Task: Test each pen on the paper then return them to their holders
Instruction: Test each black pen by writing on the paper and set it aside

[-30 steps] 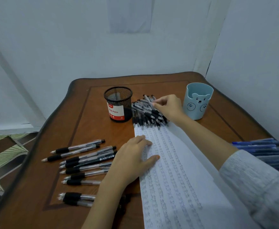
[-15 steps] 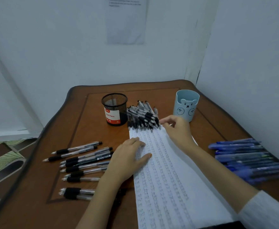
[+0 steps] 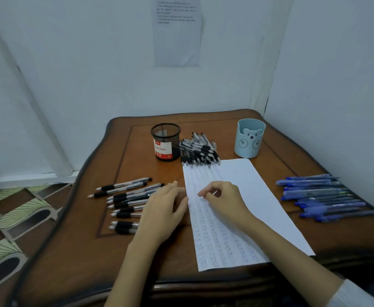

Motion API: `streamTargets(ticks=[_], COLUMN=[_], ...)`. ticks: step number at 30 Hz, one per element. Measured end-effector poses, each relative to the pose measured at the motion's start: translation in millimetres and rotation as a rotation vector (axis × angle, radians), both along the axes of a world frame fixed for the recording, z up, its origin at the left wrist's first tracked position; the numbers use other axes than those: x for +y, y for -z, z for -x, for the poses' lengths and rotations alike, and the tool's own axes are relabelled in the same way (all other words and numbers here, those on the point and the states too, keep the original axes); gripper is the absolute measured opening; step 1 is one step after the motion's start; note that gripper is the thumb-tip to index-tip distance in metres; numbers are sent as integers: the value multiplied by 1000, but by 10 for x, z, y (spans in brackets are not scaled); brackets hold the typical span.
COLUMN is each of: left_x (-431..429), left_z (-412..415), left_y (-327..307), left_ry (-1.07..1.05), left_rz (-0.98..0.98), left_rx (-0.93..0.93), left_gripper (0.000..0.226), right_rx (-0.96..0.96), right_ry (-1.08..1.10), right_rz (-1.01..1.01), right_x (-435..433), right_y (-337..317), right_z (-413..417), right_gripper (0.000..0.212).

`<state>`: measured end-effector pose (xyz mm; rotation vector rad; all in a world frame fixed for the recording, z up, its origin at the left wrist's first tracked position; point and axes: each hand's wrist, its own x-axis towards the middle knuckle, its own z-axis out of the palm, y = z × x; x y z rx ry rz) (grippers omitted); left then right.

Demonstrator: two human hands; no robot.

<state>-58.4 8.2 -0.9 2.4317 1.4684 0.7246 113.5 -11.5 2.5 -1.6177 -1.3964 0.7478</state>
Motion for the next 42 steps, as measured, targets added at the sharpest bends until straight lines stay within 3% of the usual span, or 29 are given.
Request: streamTargets(ticks=[6, 10, 18, 23, 28, 32, 35, 39, 42], left_x=[-186, -232, -257, -281, -290, -310, -338, -410, -474], left_z=[444, 561, 555, 555, 552, 541, 504, 330, 108], left_y=[65, 114, 128, 116, 102, 99, 90, 80, 64], left_ry=[-141, -186, -197, -181, -133, -67, -38, 11, 87], left_rz=[-66, -63, -27, -34, -23, -9, -35, -25, -18], left_rx=[-100, -129, -183, -202, -194, -180, -178, -214, -187], left_gripper=[31, 29, 36, 38, 38, 50, 46, 42, 45], right_rx=[-50, -191, -425, -4, 585, 888, 1195, 1316, 1392], right_ry=[-145, -274, -209, -139, 32, 150, 145, 19, -16], right_rz=[-26, -21, -87, -76, -127, -239, -161, -39, -28], right_x=[-136, -185, -132, -184, -198, -237, -230, -252, -336], right_y=[-8, -34, 30, 20, -183, -381, -518, -568, -563], right_z=[307, 387, 486, 421, 238, 101, -64, -316, -442], right_gripper=[25, 18, 13, 4, 13, 13, 18, 32, 23])
